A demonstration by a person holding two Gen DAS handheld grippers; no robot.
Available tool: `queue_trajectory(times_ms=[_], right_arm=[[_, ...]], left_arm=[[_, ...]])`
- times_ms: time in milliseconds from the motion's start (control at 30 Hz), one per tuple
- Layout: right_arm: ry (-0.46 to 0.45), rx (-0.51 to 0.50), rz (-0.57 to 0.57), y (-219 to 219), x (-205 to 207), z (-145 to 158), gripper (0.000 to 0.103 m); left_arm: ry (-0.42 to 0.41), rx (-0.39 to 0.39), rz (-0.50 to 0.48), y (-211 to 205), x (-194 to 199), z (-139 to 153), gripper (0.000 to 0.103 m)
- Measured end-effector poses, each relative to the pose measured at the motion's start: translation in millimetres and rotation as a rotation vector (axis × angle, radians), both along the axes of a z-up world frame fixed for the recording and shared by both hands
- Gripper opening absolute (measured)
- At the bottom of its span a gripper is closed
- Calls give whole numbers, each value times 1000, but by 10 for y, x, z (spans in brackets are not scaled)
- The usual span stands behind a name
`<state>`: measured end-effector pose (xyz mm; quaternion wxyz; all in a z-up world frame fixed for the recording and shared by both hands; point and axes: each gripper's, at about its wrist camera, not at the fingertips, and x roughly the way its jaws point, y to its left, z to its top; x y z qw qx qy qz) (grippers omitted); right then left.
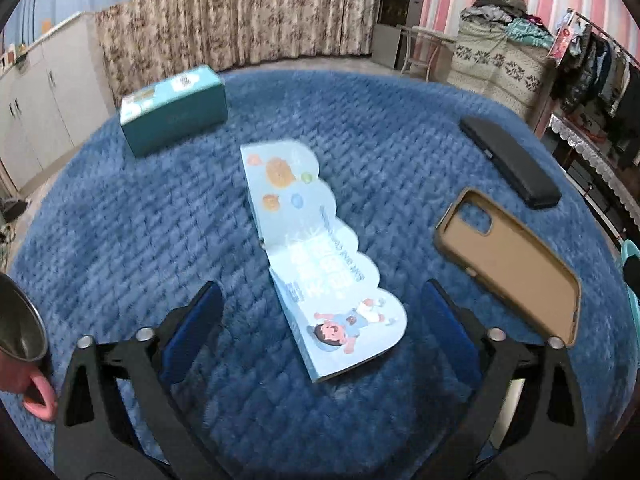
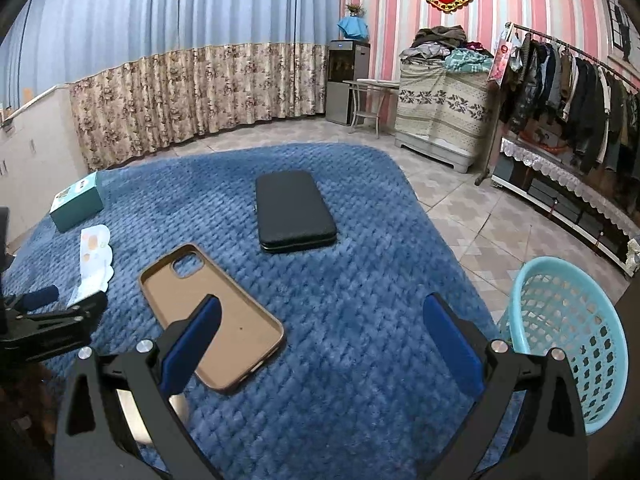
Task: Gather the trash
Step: 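Move both open tools back over the items on the rug, then grasp the white-and-blue paper card with the left tool while the right tool grasps the cream round lid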
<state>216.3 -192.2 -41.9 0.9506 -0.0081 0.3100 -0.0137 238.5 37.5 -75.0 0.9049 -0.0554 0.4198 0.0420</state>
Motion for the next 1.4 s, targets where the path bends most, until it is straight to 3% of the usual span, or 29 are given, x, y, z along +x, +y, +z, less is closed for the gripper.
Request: queue_trajectory(times_ms=[200,267,500,667,867,1033,1167,1267,1300,1400], right_arm=[[3,-2,31,49,-8,-16,98],[-1,4,38,52,-15,-21,98],[-16,55,58,85,-120,-25,98],[-25,78,77,274,-312,-65,98],[7,16,158,731,-546,-252,98],[42,-81,190,1000,-607,-427,98],[77,-54,191,985,-588,-492,98],[104,-44,187,963,-550,-560,92],[116,-38,195,959,-534,-584,83],[116,-20,222,979,-522,-599,71]], left_arm=[[3,-21,-2,4,11,-5,72],[1,-21,-12,-4,-8,6,60],[-22,-28,-43,96,-202,92,60],[-64,18,-55,180,-452,210,59],[-110,10,-74,302,-763,282,56],[-89,1,-74,411,-899,156,55],[-67,-21,-60,499,-956,49,55],[-66,-31,-51,542,-950,33,55],[-64,-36,-50,547,-938,28,55],[-53,-23,-57,521,-905,2,55]])
